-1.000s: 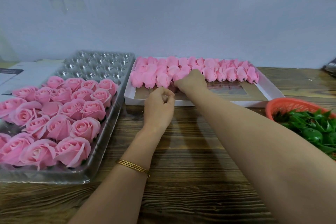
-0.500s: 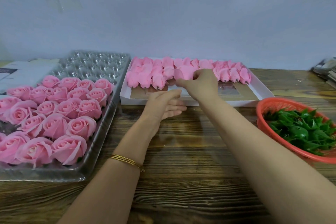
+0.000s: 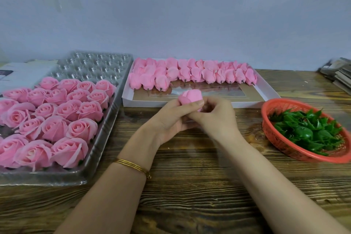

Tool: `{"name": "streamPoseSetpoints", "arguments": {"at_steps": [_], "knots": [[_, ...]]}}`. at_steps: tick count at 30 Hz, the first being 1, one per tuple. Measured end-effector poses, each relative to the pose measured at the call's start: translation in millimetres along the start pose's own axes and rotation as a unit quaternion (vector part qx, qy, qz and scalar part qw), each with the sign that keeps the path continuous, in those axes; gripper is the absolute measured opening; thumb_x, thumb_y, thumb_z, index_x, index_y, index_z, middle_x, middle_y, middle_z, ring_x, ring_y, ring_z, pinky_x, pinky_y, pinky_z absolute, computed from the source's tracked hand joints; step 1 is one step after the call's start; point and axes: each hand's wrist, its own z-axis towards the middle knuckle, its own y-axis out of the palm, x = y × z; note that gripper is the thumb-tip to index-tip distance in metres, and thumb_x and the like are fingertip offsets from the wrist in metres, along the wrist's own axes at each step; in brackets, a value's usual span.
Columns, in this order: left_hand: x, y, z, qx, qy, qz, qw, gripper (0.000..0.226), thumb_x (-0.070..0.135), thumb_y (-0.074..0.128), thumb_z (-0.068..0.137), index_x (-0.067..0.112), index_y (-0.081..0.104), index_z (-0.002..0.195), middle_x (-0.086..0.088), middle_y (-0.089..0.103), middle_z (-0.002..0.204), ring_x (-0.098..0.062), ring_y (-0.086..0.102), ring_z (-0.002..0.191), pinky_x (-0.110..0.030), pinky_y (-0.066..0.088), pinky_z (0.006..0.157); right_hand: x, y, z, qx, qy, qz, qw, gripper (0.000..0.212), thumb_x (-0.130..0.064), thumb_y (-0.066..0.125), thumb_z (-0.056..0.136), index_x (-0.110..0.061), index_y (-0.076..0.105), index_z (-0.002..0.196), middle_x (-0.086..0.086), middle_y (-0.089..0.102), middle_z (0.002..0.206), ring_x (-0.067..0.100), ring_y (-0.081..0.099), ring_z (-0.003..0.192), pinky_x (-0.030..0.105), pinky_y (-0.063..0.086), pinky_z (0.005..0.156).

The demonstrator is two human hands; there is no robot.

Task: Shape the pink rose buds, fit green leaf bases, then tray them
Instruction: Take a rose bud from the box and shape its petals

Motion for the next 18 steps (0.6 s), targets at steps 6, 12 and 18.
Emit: {"name": "streamPoseSetpoints", "arguments": {"at_steps": [6, 12, 18], "knots": [[-4.2, 0.8, -0.4, -0.035, -0.011, 0.026, 0.999, 0.048, 0.021, 0.068, 0.081, 0.005, 0.063, 0.125, -0.019, 0.063, 0.13, -0.025, 0.059, 0.123, -0.034, 0.052, 0.099, 7.6, -3.3, -9.3, 0.025, 0.019, 0.023, 0.999, 0.039, -0.034, 0.079, 0.047, -0.025, 0.062, 0.082, -0.007, 0.07, 0.069, 0.008, 0.067, 0.068, 0.038, 0.058, 0.068], [-6.4, -4.2, 0.4, -0.046, -0.016, 0.038, 0.998, 0.039, 0.014, 0.067, 0.09, 0.01, 0.064, 0.129, -0.015, 0.065, 0.128, -0.02, 0.061, 0.117, -0.034, 0.051, 0.099, 10.5, -3.9, -16.1, 0.03, 0.018, 0.021, 0.999, 0.057, -0.032, 0.082, 0.052, -0.036, 0.04, 0.091, -0.007, 0.064, 0.068, -0.001, 0.06, 0.061, 0.028, 0.047, 0.063], [-8.1, -8.0, 1.3, -0.035, -0.016, 0.047, 0.998, 0.013, 0.015, 0.075, 0.081, 0.014, 0.072, 0.093, -0.004, 0.07, 0.094, -0.013, 0.066, 0.093, -0.027, 0.055, 0.083, 9.0, -6.1, -20.2, -0.003, 0.011, 0.017, 1.0, 0.059, -0.022, 0.085, 0.061, -0.036, 0.039, 0.097, 0.0, 0.067, 0.077, 0.015, 0.066, 0.073, 0.048, 0.056, 0.076]]}}
